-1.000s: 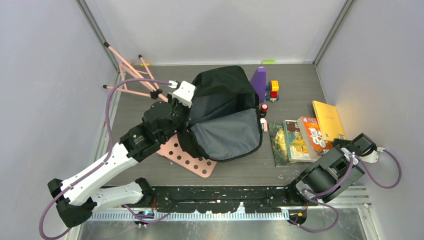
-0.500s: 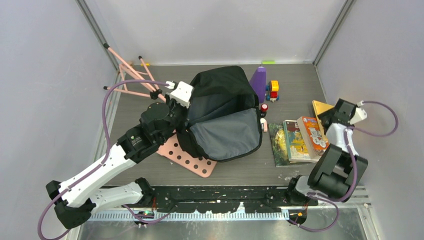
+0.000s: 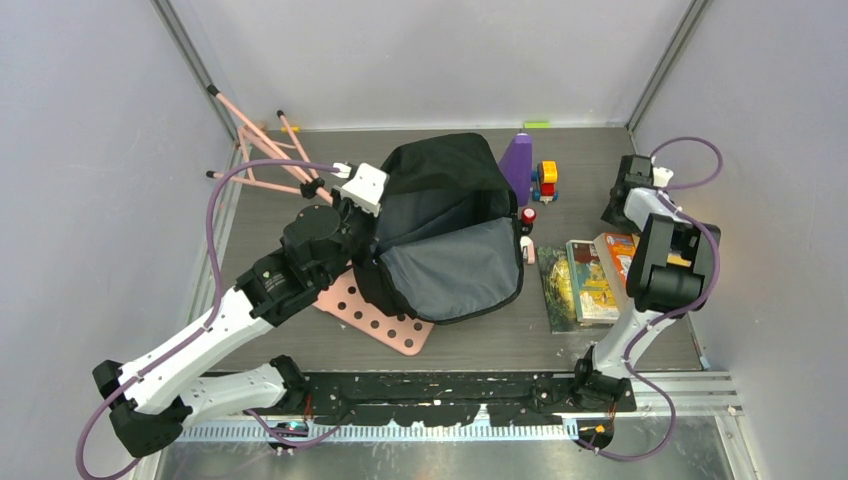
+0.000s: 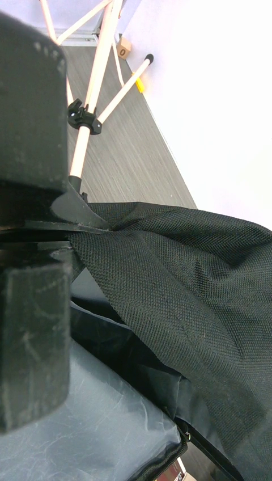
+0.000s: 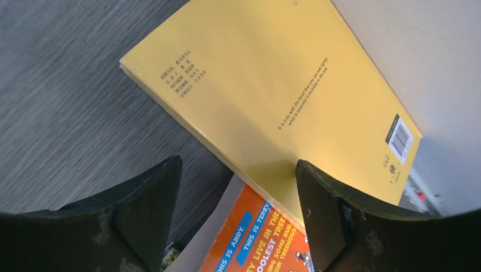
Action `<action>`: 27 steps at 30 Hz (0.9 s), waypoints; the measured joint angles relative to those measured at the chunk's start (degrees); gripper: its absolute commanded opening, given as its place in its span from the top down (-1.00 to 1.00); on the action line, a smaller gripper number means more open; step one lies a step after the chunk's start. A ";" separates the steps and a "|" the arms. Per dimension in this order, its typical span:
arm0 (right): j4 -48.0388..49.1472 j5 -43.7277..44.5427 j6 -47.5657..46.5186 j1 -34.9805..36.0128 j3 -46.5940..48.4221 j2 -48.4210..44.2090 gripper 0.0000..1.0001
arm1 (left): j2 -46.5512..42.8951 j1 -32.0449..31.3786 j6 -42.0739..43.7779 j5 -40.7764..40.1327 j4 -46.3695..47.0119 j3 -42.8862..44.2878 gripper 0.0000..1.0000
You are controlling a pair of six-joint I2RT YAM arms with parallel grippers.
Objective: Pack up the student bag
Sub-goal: Pick up the book from the center of the board.
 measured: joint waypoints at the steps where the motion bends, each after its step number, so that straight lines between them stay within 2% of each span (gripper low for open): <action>1: -0.57 1.29 -0.94 0.66 0.98 1.20 -0.60 | 0.02 0.02 0.00 0.00 0.02 0.00 0.92; 5: -2.05 6.45 -2.80 2.21 4.22 5.27 -0.55 | 0.04 0.02 0.00 -0.02 0.04 0.00 0.92; 7: -2.32 9.31 -3.48 2.40 5.97 7.72 -0.48 | 0.04 0.02 0.02 -0.11 0.07 0.00 0.92; 9: -2.32 12.07 -4.20 2.38 6.99 9.70 -0.33 | 0.02 0.07 0.02 -0.24 0.09 -0.02 0.92; 11: -2.34 13.77 -5.62 2.56 7.45 10.69 -0.05 | 0.02 0.15 0.04 -0.35 0.11 -0.07 0.92; 12: -2.36 14.60 -6.36 2.82 7.54 10.86 0.26 | 0.02 0.17 0.04 -0.42 0.15 -0.09 0.92; 14: -2.47 17.55 -9.22 3.67 8.07 11.04 0.59 | 0.02 0.28 0.07 -0.42 0.15 -0.11 0.92; 15: -2.49 19.89 -11.10 4.13 8.46 10.99 0.66 | -0.02 0.28 0.07 -0.44 0.17 -0.11 0.92; 17: -2.43 22.08 -14.97 4.11 8.79 10.34 0.94 | -0.13 0.28 0.07 -0.42 0.22 -0.20 0.92; 22: -4.66 21.64 -21.88 3.93 7.78 6.84 1.00 | -0.66 0.33 0.04 0.07 0.33 -0.59 0.92; 27: -8.07 20.70 -17.35 3.52 7.43 -0.74 1.00 | -0.85 0.37 -0.02 0.96 0.31 -0.63 0.92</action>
